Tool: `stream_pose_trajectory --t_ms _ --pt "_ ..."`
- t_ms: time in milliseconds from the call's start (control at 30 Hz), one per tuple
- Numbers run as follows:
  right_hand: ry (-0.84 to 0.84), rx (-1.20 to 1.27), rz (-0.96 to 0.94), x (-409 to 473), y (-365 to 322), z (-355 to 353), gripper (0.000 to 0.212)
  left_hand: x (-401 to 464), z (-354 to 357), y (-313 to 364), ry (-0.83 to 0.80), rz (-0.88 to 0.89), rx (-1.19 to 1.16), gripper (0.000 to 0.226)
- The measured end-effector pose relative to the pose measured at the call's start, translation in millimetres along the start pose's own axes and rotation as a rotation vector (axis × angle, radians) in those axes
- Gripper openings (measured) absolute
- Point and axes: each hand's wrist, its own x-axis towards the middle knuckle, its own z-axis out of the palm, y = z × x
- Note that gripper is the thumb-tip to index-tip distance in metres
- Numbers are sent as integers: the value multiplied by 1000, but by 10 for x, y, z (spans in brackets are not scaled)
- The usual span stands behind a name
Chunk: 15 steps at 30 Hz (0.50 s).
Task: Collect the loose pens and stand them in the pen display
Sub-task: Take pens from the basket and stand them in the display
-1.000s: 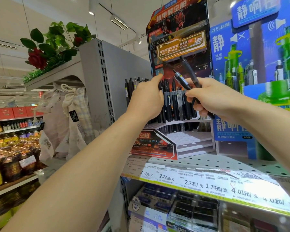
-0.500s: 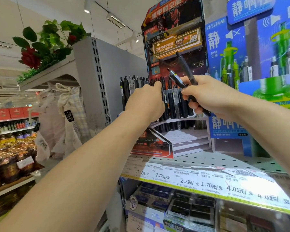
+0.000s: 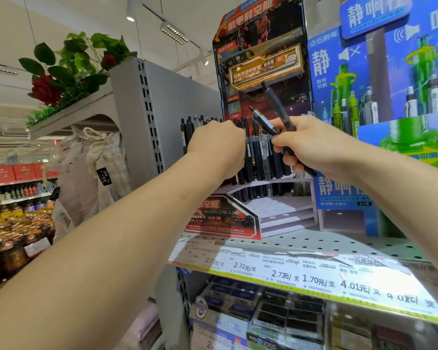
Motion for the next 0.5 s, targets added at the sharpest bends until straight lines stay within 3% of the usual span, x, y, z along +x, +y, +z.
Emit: stream_pose_trajectory --t_ms 167,233,333,500 --pt "-8 -22 28 3 -2 -3 16 1 -59 -160 21 -65 -143 18" --pt "-22 -39 24 -5 -6 -5 20 -12 -106 -177 77 -203 -534 29" --pt "-41 -78 -5 -27 -7 10 21 -69 -170 -104 57 -352 -1303 25" --pt "-72 -47 -20 -60 -50 29 20 -152 -152 29 181 -362 -1549 18"
